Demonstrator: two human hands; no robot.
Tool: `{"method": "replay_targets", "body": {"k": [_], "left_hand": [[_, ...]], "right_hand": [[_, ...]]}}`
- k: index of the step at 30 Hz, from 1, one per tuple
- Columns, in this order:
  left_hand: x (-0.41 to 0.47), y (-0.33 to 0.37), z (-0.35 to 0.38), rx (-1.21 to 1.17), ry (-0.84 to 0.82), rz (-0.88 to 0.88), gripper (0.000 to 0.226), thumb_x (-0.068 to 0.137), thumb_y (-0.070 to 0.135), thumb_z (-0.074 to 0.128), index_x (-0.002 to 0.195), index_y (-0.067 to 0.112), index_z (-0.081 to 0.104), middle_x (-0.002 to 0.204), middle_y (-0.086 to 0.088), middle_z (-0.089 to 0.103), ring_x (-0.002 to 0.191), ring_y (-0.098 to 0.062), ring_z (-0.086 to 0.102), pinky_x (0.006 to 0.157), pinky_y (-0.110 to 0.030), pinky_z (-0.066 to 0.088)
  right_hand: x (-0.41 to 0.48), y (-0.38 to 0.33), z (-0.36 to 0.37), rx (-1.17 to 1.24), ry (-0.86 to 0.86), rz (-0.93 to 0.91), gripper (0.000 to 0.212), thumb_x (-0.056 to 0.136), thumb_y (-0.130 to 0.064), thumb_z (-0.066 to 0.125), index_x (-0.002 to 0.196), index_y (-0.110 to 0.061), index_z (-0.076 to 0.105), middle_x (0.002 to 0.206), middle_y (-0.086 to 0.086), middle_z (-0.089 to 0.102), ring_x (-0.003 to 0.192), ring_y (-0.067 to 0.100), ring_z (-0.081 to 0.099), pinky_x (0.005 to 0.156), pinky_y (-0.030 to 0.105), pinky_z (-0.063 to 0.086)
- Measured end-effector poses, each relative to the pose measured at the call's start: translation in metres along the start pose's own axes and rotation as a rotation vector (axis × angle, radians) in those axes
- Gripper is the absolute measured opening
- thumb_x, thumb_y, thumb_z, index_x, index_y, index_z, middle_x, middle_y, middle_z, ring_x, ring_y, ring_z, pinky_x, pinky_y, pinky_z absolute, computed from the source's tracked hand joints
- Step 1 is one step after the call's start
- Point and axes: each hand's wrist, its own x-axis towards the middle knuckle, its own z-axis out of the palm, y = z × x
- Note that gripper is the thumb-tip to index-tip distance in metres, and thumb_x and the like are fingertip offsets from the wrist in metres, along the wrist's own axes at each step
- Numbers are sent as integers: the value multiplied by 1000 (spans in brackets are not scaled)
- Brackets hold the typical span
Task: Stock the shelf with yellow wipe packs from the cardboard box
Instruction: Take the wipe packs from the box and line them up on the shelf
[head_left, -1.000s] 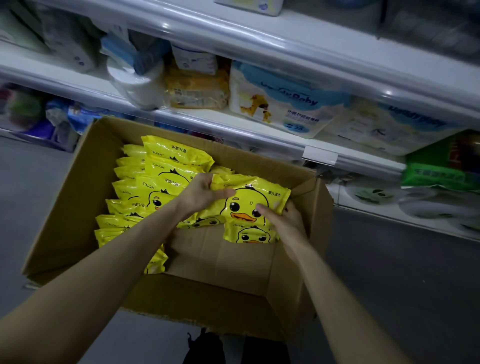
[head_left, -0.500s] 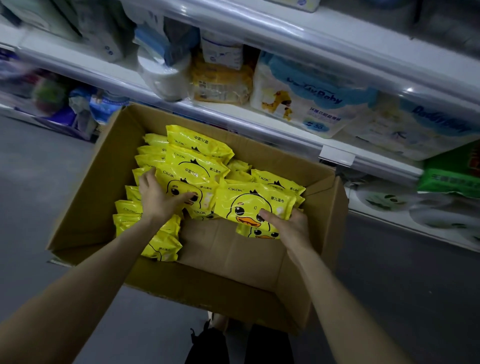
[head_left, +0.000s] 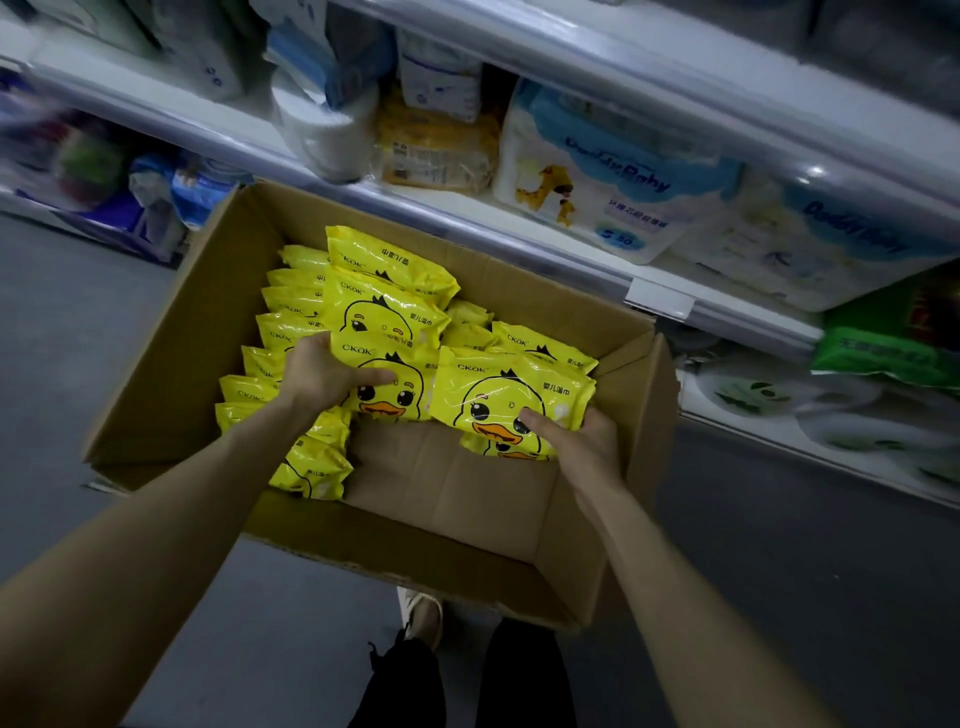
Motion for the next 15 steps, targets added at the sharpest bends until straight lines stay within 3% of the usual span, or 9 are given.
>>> {"method": "replay_targets", "body": {"k": [3,5,8,9,11,13,15], "left_hand": [[-22,17,-11,-81,-67,43,66,41,35,90,92,5,62,86,-6,68,80,-21,64,73,-34,53],[-39,37,-20,-114,-100,97,61,41,35,91,87,5,64,88,-10,70,79,-22,66,71,-32,54],[-70,77,-40,-132,-128,206,26,62,17,84,71,13,61,72,1,72,61,-3,67,55,-16,51],[-82,93,-48,-126,-119,253,23,65,14,82,70,15,60,67,4,71,57,-2,65,53,-14,50],[-104,125,-64,-128,-115,343,22,65,13,83,77,14,66,78,-4,72,61,-6,66,54,-16,51],[-126,160,-80,-126,-137,442,32,63,11,84,92,11,71,88,-7,72,56,-1,65,51,-12,51],[-154,197,-94,-101,-127,538,37,63,12,85,96,9,69,83,-4,70,50,6,59,47,-7,45]], "right_hand": [[-13,-25,-14,11,7,-44,24,70,-18,82,90,-22,67,87,-9,71,81,8,66,66,20,51],[-26,-46,-27,33,9,-89,24,72,-15,80,89,-23,65,85,-11,69,75,2,64,55,11,46],[-46,-81,-50,27,39,-175,28,69,-22,83,92,-21,68,89,-8,72,80,6,67,65,18,51],[-54,-94,-58,26,58,-204,29,68,-23,83,93,-20,69,90,-7,73,83,10,68,72,24,53],[-74,-126,-79,54,91,-265,27,70,-16,82,93,-19,68,90,-4,72,84,13,68,78,28,52],[-97,-158,-100,64,134,-335,24,72,-11,80,91,-19,67,86,-5,71,76,9,67,73,25,51],[-123,-189,-125,84,173,-410,22,73,-9,78,89,-19,66,81,-7,68,65,-1,64,64,16,50]]}}
